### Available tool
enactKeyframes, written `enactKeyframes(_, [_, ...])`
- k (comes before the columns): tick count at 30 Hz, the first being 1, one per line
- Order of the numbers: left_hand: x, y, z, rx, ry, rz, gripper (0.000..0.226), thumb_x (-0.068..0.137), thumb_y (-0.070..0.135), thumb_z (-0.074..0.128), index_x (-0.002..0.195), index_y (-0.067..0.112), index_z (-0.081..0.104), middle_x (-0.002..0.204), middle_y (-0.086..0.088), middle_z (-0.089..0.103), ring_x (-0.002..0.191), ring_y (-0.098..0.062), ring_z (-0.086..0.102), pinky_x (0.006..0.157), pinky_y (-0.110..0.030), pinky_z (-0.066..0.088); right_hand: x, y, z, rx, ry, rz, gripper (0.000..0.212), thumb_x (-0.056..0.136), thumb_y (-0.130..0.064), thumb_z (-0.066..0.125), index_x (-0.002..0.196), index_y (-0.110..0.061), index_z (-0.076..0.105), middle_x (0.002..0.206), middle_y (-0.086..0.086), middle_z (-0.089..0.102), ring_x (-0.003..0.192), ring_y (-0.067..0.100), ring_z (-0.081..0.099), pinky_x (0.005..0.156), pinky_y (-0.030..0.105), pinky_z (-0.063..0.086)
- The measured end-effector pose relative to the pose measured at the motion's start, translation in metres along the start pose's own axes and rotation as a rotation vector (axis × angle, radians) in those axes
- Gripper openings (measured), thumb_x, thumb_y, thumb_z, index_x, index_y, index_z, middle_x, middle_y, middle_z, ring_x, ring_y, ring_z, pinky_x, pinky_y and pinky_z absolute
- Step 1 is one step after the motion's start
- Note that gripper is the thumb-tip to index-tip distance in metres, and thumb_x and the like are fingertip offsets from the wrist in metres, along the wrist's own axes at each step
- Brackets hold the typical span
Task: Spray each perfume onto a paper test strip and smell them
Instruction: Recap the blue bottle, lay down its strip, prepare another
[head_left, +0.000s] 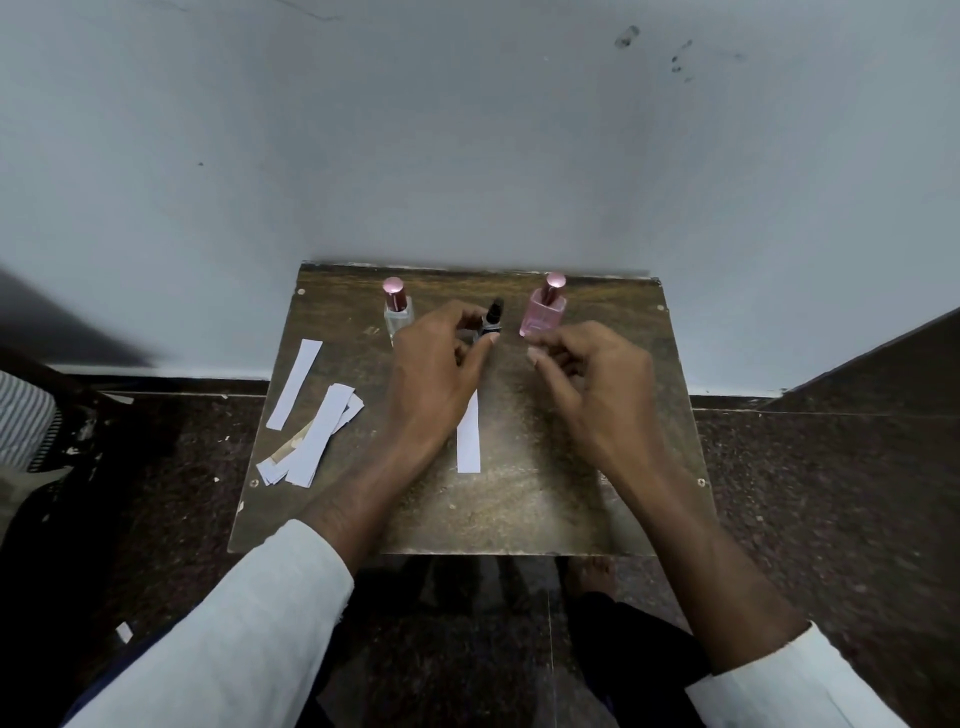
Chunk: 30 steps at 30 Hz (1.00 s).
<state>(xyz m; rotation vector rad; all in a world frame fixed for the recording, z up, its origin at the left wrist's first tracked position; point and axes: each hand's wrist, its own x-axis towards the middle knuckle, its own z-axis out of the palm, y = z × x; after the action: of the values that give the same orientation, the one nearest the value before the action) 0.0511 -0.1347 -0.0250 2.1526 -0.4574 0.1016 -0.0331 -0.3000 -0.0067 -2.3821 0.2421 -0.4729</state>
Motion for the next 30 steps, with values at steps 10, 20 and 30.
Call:
enactKeyframes(10, [-0.017, -0.011, -0.015, 0.189, -0.097, 0.224, 0.028, 0.099, 0.030, 0.076, 0.127, 0.026, 0.076, 0.117, 0.008, 0.076, 0.097, -0.012, 0.070, 0.082, -0.038, 0.060, -0.002, -0.014, -0.006, 0.019, 0.140, -0.159, 0.018, 0.093, -0.015, 0.082, 0.110, -0.012, 0.081, 0.103, -0.001, 0.078, 0.089, 0.001, 0.070, 0.083, 0.010, 0.056])
enactKeyframes(20, [-0.028, -0.010, -0.023, 0.252, -0.116, 0.214, 0.024, 0.099, 0.042, 0.074, 0.120, 0.032, 0.076, 0.101, 0.011, 0.075, 0.076, -0.011, 0.066, 0.067, -0.041, 0.059, -0.002, -0.022, -0.004, 0.048, 0.024, -0.090, 0.020, 0.094, -0.020, 0.080, 0.114, -0.019, 0.082, 0.108, -0.007, 0.079, 0.093, 0.000, 0.073, 0.086, 0.019, 0.060])
enactKeyframes(30, [-0.029, -0.007, -0.031, 0.151, -0.052, 0.202, 0.025, 0.094, 0.033, 0.084, 0.118, 0.029, 0.081, 0.096, 0.014, 0.079, 0.066, 0.000, 0.058, 0.068, -0.030, 0.056, -0.002, -0.035, 0.001, 0.124, 0.019, -0.055, 0.022, 0.094, -0.018, 0.080, 0.115, -0.020, 0.080, 0.105, -0.010, 0.077, 0.092, 0.000, 0.073, 0.085, 0.022, 0.061])
